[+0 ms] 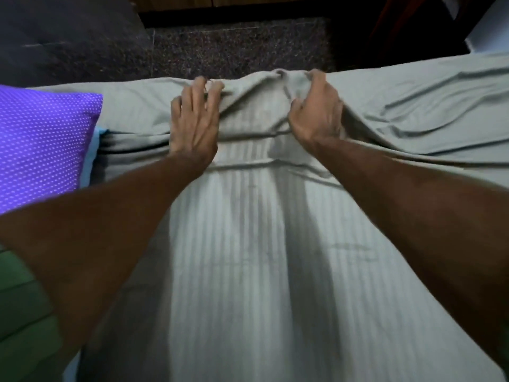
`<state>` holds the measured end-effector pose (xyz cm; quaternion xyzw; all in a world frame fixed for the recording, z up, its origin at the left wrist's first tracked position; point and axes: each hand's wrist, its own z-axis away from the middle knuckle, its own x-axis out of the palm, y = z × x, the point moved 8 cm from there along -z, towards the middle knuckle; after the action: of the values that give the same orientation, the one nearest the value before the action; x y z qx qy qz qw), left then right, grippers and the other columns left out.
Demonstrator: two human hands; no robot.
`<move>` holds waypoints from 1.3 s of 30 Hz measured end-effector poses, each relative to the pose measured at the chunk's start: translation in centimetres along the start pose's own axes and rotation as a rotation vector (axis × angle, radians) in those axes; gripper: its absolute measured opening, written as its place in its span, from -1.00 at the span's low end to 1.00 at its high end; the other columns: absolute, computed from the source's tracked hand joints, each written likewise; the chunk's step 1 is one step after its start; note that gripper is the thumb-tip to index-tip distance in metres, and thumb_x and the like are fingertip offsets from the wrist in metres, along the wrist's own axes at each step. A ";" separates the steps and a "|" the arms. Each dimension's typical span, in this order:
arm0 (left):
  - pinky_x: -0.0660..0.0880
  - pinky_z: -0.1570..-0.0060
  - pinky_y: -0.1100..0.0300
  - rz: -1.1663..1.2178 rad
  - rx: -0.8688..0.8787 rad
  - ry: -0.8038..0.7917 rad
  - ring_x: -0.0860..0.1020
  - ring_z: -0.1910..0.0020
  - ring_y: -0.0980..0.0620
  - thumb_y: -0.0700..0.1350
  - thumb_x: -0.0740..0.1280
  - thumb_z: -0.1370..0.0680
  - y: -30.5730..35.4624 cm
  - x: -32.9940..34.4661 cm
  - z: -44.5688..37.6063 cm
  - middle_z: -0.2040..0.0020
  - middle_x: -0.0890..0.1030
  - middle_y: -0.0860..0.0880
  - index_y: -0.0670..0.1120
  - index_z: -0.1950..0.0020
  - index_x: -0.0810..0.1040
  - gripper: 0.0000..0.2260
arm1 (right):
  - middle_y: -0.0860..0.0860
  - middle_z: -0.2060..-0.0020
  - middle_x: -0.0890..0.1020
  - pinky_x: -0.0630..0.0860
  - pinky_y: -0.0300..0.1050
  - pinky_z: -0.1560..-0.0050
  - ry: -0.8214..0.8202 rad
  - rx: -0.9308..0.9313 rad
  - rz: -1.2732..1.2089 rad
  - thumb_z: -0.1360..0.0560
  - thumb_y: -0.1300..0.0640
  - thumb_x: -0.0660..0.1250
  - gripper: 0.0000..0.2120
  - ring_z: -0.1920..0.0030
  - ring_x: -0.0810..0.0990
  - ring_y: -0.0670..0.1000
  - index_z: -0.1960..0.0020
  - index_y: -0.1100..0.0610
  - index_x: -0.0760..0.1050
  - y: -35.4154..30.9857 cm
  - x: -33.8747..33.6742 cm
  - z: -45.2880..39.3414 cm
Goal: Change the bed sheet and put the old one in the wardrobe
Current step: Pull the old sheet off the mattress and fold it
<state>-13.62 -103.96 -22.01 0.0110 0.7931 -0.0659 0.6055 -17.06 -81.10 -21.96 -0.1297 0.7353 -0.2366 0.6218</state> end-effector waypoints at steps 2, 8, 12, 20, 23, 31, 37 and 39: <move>0.33 -0.28 -0.11 -0.028 0.149 -0.074 0.34 -0.40 -0.24 -0.28 0.27 -0.44 0.6 0.4 2.2 -0.53 0.26 -0.19 -0.02 -0.53 0.25 -0.34 | 0.14 -0.32 0.52 0.36 0.12 -0.34 0.003 -0.051 0.093 -0.51 0.05 0.33 -0.51 -0.35 0.44 0.21 -0.41 0.12 0.39 0.2 1.0 3.9; 0.43 -0.17 -0.05 0.130 0.595 -0.430 0.47 -0.23 -0.17 -0.16 0.29 -0.49 3.0 2.2 12.2 -0.38 0.39 -0.13 -0.01 -0.35 0.43 -0.58 | 0.18 -0.47 0.35 0.28 0.13 -0.47 -0.329 -0.147 0.185 -0.54 0.03 0.26 -0.51 -0.47 0.31 0.23 -0.44 0.14 0.34 1.0 6.7 20.8; 0.51 -0.20 -0.09 0.116 0.487 -0.567 0.46 -0.28 -0.17 -0.11 0.42 -0.45 1.6 3.2 15.7 -0.42 0.33 -0.12 -0.03 -0.51 0.29 -0.35 | 0.15 -0.65 0.06 0.01 0.15 -0.62 -0.320 0.004 0.109 -0.64 0.04 0.14 -0.46 -0.64 0.01 0.17 -0.60 0.08 0.16 -0.1 8.0 27.0; 0.52 -0.14 0.02 0.143 0.733 -0.957 0.55 -0.22 -0.09 -0.02 0.55 -0.43 0.5 0.4 21.4 -0.31 0.49 -0.02 0.02 -0.36 0.49 -0.48 | 0.12 -0.63 0.17 0.00 0.13 -0.63 -0.311 0.211 0.076 -0.58 -0.02 0.30 -0.39 -0.63 0.08 0.16 -0.57 0.12 0.26 -2.7 7.0 37.3; 0.50 -0.23 0.10 0.012 0.803 -1.135 0.57 -0.26 -0.05 -0.04 0.55 -0.44 -2.1 -0.8 24.1 -0.31 0.56 0.02 0.05 -0.35 0.53 -0.51 | 0.14 -0.57 0.29 0.17 0.16 -0.57 -0.279 0.307 0.025 -0.49 -0.12 0.35 -0.38 -0.57 0.22 0.19 -0.47 0.12 0.38 -6.6 7.3 43.7; 0.47 -0.16 0.08 -0.083 0.963 -1.029 0.53 -0.30 -0.04 -0.04 0.52 -0.48 -4.9 -2.8 25.1 -0.38 0.47 0.06 0.20 -0.43 0.44 -0.45 | 0.07 -0.05 0.56 0.41 0.08 -0.14 -0.252 0.463 0.342 -0.43 -0.10 0.48 -0.63 -0.13 0.48 0.15 -0.12 0.11 0.58 -11.4 9.0 50.2; 0.42 -0.25 0.00 -0.160 1.206 -0.687 0.55 -0.28 -0.11 0.11 0.57 -0.40 -5.0 -2.6 26.7 -0.41 0.40 -0.03 0.15 -0.50 0.30 -0.26 | 0.02 0.04 0.58 0.39 0.06 -0.04 -0.082 0.528 0.232 -0.47 0.18 0.44 -0.89 -0.05 0.49 0.14 0.01 0.06 0.60 -13.0 10.4 50.6; 0.39 -0.30 -0.01 -0.134 1.305 -0.572 0.49 -0.35 -0.09 0.11 0.60 -0.37 -3.4 -3.5 27.0 -0.46 0.35 -0.02 0.15 -0.52 0.28 -0.19 | 0.04 0.08 0.56 0.36 0.04 0.02 0.031 0.548 0.129 -0.47 0.22 0.42 -0.88 0.01 0.48 0.14 0.05 0.07 0.52 -13.0 9.9 51.8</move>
<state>12.86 -110.26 -25.31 0.3045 0.4013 -0.5641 0.6542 30.18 -106.67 -29.74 0.0942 0.6599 -0.3885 0.6361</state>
